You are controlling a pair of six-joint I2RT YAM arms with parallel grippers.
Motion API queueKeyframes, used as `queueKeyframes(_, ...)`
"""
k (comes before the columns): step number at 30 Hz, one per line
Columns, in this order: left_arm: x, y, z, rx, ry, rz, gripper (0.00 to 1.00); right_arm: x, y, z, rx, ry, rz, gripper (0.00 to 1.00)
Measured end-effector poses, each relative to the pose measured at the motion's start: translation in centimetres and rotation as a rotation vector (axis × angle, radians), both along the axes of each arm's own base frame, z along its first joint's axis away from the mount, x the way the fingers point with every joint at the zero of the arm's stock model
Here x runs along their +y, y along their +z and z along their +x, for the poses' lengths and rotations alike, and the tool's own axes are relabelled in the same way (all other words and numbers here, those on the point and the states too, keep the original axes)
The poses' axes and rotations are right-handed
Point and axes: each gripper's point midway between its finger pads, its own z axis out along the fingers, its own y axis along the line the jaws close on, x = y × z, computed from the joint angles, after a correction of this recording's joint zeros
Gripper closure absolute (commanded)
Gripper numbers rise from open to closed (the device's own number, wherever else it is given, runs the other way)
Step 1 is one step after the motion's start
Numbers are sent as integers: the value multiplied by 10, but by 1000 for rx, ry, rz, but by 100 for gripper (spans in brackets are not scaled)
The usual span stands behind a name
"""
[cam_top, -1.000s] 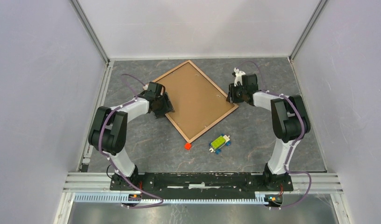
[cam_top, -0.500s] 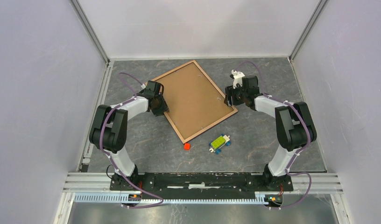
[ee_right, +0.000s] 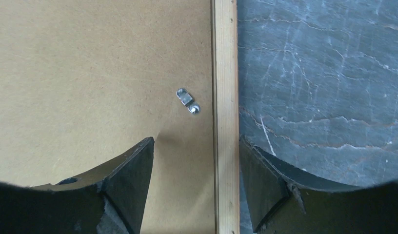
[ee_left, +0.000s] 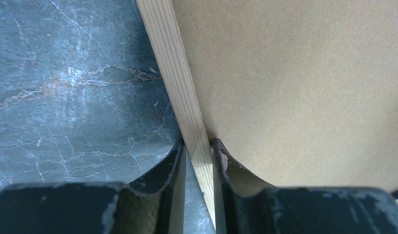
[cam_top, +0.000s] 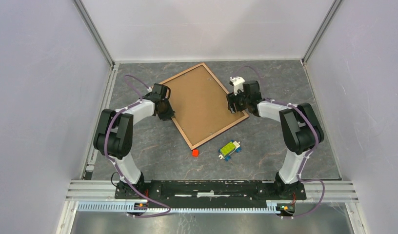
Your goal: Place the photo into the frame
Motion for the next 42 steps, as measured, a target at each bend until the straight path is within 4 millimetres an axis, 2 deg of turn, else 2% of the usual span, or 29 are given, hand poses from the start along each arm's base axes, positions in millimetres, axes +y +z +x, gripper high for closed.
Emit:
queueKeyframes(4,2,-1,1,0,6,-17,93,5,-11,6,0,-11,-69,30)
queueKeyframes(9,3,-2,1,5,7,-67,95,3,-9,18,-21,-45,-99,30)
queueKeyframes(16,2,-2,1,-4,2,-91,97,5,-9,34,-33,-68,-109,39)
queueKeyframes(22,2,-2,1,-4,2,-93,98,8,-9,35,-23,-71,-100,49)
queueKeyframes(29,2,-2,1,-4,2,-93,98,11,-10,34,-22,-74,-103,50)
queueKeyframes(38,2,-2,1,-5,2,-93,98,8,-9,37,-16,-92,-125,74)
queueKeyframes(42,2,-2,1,-6,2,-93,98,7,-10,38,1,-99,-135,78)
